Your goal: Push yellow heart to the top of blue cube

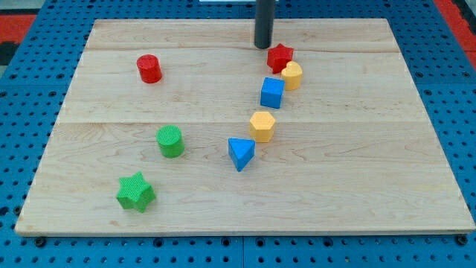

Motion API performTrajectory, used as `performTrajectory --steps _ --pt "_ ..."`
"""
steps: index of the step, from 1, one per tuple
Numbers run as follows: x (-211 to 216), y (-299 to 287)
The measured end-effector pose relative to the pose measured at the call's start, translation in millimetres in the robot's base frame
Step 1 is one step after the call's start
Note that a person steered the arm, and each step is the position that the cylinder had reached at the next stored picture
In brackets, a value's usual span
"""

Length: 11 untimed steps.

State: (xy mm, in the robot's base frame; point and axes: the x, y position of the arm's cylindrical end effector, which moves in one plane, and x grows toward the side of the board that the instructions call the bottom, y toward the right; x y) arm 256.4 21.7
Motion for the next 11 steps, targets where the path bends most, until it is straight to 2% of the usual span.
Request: performTrajectory --steps 1,2,3,4,5,6,8,9,10,11 --pt "57 -10" --pt "70 18" --pt "38 50" --pt "44 91" --pt "92 146" --pt "111 125" --pt "70 25" --pt "47 59" --pt "12 34" --pt "7 31"
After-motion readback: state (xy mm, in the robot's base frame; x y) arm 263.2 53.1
